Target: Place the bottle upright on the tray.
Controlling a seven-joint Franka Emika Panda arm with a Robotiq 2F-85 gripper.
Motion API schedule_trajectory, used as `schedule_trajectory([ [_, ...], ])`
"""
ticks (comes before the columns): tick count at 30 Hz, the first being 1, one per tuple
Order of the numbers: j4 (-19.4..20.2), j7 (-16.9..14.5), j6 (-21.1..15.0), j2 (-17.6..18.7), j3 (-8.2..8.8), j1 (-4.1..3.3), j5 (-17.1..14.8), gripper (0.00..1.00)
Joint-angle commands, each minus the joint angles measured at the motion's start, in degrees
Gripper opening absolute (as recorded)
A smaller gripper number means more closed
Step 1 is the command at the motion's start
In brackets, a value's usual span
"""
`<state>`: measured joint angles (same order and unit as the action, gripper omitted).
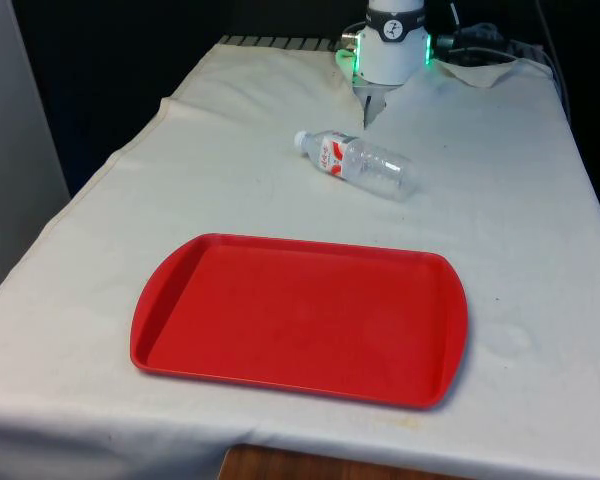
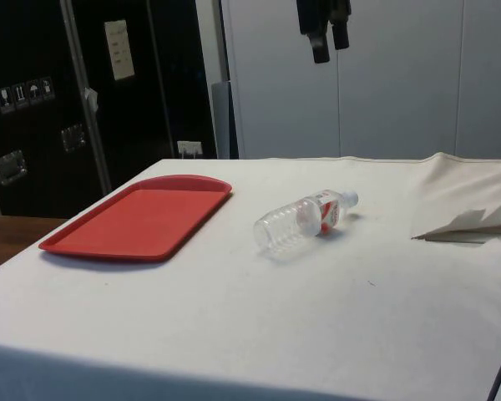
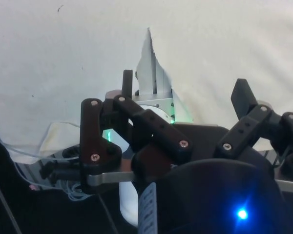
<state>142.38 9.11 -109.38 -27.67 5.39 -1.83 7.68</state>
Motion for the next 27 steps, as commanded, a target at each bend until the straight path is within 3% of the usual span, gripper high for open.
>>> schedule_trajectory([
  [1,0.2,0.6,-0.3,0.1,-0.06,0.23,0.2,1.0],
  [16,1.5,5.6,-1.1,1.0,0.4,0.74,0.7,1.0],
  [18,1.4,5.4,-0.6,0.9,0.46,0.46,0.4,1.0],
  [19,1.8,6.1,-1.4,1.1,0.46,0.8,0.8,1.0],
  [26,2.2,7.8,-1.3,1.8,0.69,0.74,0.9,1.0],
  [27,2.5,8.7,-1.9,1.9,0.57,1.03,1.4,1.0],
])
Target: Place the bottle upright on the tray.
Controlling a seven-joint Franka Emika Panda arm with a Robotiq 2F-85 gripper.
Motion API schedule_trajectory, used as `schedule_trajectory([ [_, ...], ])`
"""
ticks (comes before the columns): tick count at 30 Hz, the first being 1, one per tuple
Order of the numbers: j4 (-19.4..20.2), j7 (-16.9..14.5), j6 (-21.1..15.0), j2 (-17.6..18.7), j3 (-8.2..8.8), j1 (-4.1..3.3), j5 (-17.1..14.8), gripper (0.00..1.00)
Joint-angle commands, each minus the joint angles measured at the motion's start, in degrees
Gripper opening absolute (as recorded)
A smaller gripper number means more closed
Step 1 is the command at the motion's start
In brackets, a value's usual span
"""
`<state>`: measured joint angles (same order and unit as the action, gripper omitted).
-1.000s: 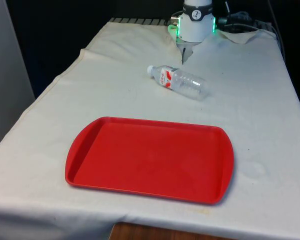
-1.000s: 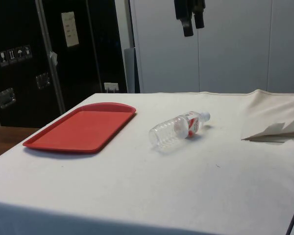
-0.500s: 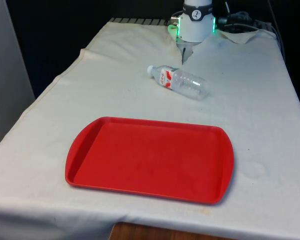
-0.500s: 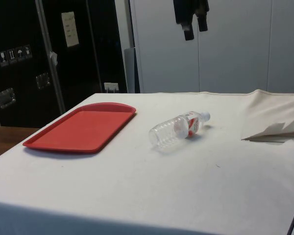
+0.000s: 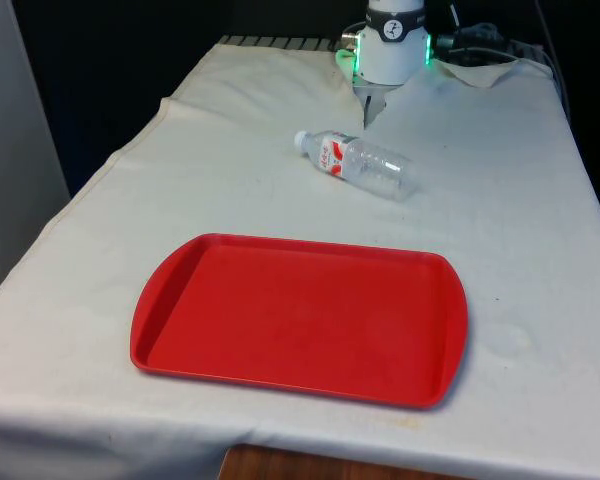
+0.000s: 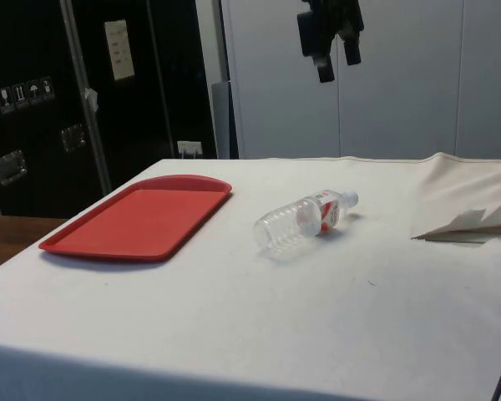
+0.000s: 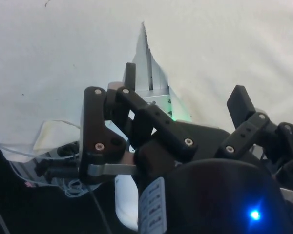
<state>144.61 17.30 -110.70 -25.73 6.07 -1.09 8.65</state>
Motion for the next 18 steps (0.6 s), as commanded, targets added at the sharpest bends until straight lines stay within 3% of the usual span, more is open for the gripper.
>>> schedule_trajectory([
  [1,0.2,0.8,-0.6,0.0,-0.17,0.29,0.6,1.0],
  [6,0.2,2.5,-0.1,0.1,-0.34,0.17,1.5,1.0],
  [18,0.1,2.1,0.1,0.2,-0.17,0.06,1.1,1.0],
])
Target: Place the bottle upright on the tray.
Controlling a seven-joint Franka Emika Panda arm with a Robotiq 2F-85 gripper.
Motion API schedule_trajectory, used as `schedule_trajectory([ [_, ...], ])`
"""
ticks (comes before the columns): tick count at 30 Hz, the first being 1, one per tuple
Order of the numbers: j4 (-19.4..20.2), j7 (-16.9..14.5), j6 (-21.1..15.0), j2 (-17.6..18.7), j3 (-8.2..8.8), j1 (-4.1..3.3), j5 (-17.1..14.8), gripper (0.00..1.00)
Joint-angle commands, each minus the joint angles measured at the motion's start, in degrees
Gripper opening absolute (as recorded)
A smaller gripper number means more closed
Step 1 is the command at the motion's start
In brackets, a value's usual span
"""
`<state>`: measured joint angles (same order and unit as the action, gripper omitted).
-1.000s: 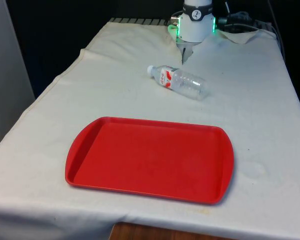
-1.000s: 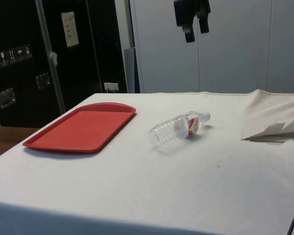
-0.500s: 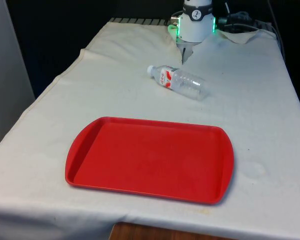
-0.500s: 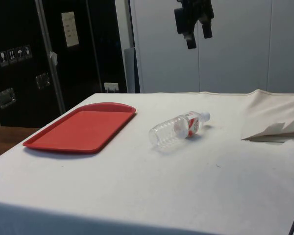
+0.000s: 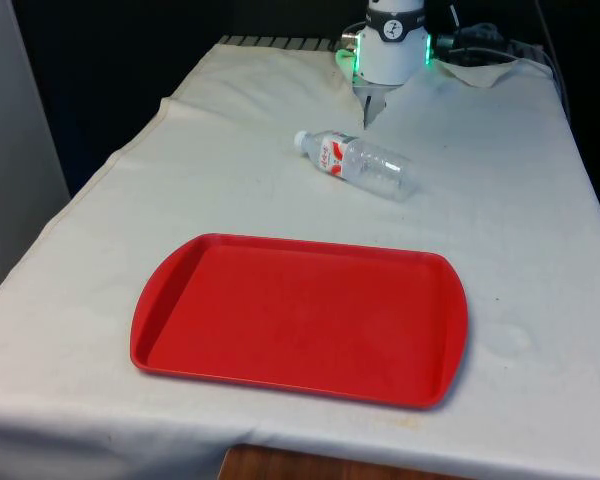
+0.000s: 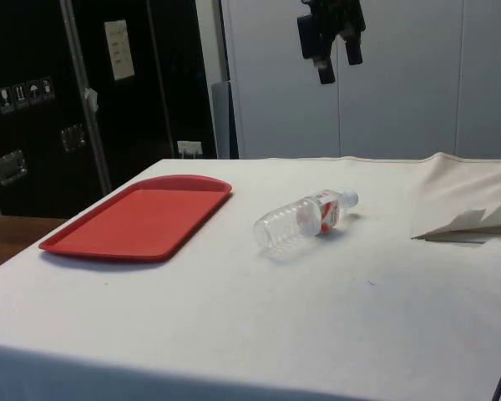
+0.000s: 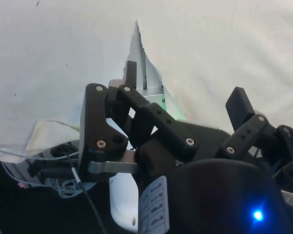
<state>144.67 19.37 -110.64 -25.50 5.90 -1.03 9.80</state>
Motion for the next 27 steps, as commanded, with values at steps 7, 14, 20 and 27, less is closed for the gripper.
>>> schedule_trajectory([
  [7,0.0,0.2,-0.2,0.1,-0.11,0.0,0.2,1.0],
  [14,0.2,0.2,-0.5,0.4,-0.06,0.0,0.1,1.0],
  [20,0.7,0.5,-1.4,0.5,0.0,0.0,0.1,1.0],
  [27,3.0,2.1,-7.0,-0.1,-0.06,0.29,0.8,1.0],
])
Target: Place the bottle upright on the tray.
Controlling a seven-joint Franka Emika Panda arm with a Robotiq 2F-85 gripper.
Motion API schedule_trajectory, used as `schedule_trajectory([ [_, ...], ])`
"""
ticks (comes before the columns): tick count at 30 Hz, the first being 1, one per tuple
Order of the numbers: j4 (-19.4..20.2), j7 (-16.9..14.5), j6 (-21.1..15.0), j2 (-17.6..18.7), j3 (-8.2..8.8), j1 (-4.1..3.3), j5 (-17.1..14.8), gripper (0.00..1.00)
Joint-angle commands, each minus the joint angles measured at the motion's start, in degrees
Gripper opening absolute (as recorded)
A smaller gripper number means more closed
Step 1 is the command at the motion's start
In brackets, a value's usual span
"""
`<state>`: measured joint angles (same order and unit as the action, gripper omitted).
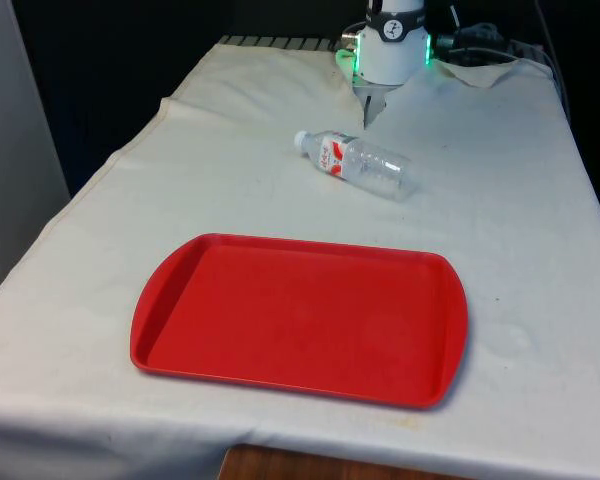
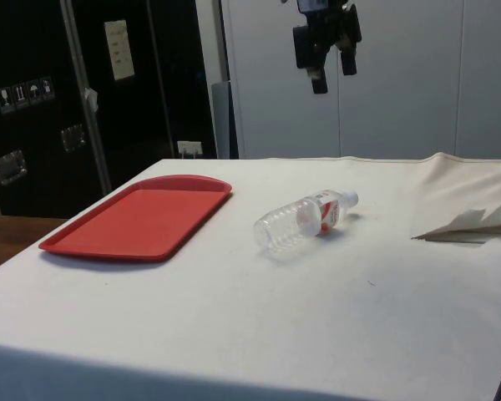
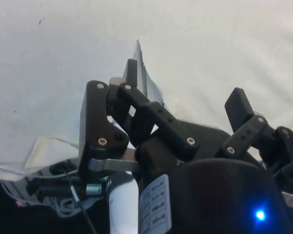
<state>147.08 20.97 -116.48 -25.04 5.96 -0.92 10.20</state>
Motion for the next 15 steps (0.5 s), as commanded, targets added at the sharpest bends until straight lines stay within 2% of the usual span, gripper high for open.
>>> schedule_trajectory([
  [1,0.8,0.6,-1.5,-0.6,-0.11,0.17,0.5,1.0],
  [2,0.2,0.1,-0.5,-0.1,0.0,0.0,0.1,1.0],
  [3,1.0,0.7,-2.1,-0.7,-0.11,0.23,0.5,1.0],
  [8,2.6,1.8,-5.4,-0.5,0.06,0.4,0.5,1.0],
  [11,3.4,2.5,-7.0,0.0,0.17,0.52,0.4,1.0],
  [12,3.2,2.0,-6.0,-0.2,0.23,0.23,0.1,1.0],
  [13,3.7,2.8,-7.4,0.2,0.23,0.52,0.4,1.0],
  [15,4.1,3.5,-8.4,0.5,0.34,0.52,0.3,1.0],
])
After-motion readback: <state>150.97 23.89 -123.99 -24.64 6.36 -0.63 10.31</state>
